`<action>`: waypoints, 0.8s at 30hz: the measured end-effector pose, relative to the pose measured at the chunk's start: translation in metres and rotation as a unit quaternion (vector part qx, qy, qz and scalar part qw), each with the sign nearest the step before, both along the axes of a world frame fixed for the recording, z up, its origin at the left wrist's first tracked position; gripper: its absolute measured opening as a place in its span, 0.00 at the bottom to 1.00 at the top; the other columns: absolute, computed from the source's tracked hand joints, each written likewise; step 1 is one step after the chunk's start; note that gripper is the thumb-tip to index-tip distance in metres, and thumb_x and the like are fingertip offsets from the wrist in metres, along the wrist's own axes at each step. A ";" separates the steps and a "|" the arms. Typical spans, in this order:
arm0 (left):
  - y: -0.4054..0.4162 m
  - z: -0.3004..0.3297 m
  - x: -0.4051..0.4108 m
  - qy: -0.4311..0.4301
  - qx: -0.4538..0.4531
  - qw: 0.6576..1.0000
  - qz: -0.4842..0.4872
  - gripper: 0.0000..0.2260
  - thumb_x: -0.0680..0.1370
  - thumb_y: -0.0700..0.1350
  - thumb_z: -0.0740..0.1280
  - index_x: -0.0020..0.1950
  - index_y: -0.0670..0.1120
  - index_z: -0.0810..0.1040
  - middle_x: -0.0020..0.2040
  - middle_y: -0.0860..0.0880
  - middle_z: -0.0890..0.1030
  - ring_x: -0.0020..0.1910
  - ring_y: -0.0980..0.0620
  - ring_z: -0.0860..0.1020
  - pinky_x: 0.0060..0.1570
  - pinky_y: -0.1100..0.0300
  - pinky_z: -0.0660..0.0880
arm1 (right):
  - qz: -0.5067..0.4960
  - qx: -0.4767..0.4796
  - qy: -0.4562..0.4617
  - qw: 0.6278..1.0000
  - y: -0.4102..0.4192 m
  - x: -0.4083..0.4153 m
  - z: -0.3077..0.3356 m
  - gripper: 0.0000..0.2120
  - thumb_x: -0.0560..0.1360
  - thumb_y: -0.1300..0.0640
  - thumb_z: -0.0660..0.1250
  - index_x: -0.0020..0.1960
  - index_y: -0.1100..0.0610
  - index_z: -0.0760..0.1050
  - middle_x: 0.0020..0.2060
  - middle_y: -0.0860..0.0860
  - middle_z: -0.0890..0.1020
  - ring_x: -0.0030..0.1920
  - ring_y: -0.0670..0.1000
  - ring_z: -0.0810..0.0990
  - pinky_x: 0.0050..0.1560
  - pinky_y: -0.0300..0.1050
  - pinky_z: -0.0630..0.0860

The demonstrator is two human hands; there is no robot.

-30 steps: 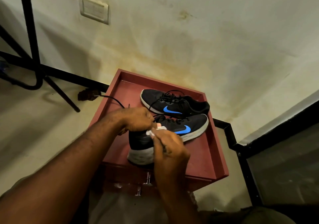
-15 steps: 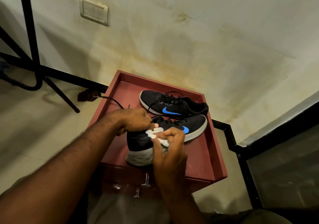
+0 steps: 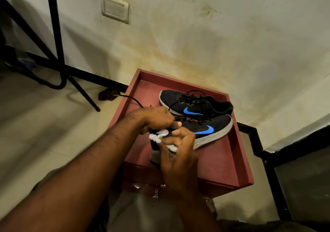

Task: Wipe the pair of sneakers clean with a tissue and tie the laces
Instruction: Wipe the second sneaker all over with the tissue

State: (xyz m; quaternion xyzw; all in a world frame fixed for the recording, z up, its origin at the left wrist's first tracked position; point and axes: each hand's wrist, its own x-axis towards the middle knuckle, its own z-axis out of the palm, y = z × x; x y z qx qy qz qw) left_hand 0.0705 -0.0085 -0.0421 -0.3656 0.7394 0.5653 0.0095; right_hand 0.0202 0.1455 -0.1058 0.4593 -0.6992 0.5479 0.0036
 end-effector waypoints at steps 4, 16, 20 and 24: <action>-0.001 0.000 -0.003 -0.006 -0.003 1.000 -0.002 0.12 0.72 0.48 0.73 0.32 0.46 0.77 0.35 0.44 0.81 0.37 0.48 0.76 0.42 0.50 0.77 | -0.091 -0.041 -0.021 0.995 0.000 -0.005 0.001 0.24 0.73 0.63 0.78 0.57 0.51 0.67 0.44 0.47 0.86 0.45 0.42 0.84 0.46 0.29 0.75; 0.010 0.009 -0.009 -0.017 -0.040 0.999 -0.022 0.15 0.80 0.50 0.70 0.37 0.44 0.77 0.32 0.49 0.75 0.36 0.49 0.72 0.43 0.54 0.70 | -0.074 -0.033 0.015 0.997 0.005 0.000 -0.006 0.23 0.73 0.63 0.78 0.58 0.51 0.68 0.40 0.46 0.83 0.42 0.45 0.84 0.43 0.35 0.77; 0.010 0.010 -0.009 -0.033 -0.075 0.996 -0.033 0.18 0.80 0.51 0.70 0.33 0.45 0.75 0.31 0.50 0.73 0.34 0.50 0.71 0.41 0.55 0.69 | -0.046 -0.023 0.059 0.997 0.006 -0.002 -0.006 0.23 0.73 0.64 0.77 0.57 0.49 0.68 0.43 0.51 0.83 0.44 0.49 0.84 0.45 0.39 0.78; 0.005 0.004 -0.010 -0.037 -0.078 0.996 -0.022 0.16 0.78 0.51 0.71 0.33 0.46 0.74 0.35 0.48 0.76 0.37 0.49 0.73 0.39 0.56 0.70 | -0.141 -0.050 -0.047 0.988 0.008 -0.020 0.001 0.23 0.71 0.63 0.79 0.55 0.49 0.68 0.38 0.46 0.83 0.41 0.46 0.83 0.42 0.37 0.77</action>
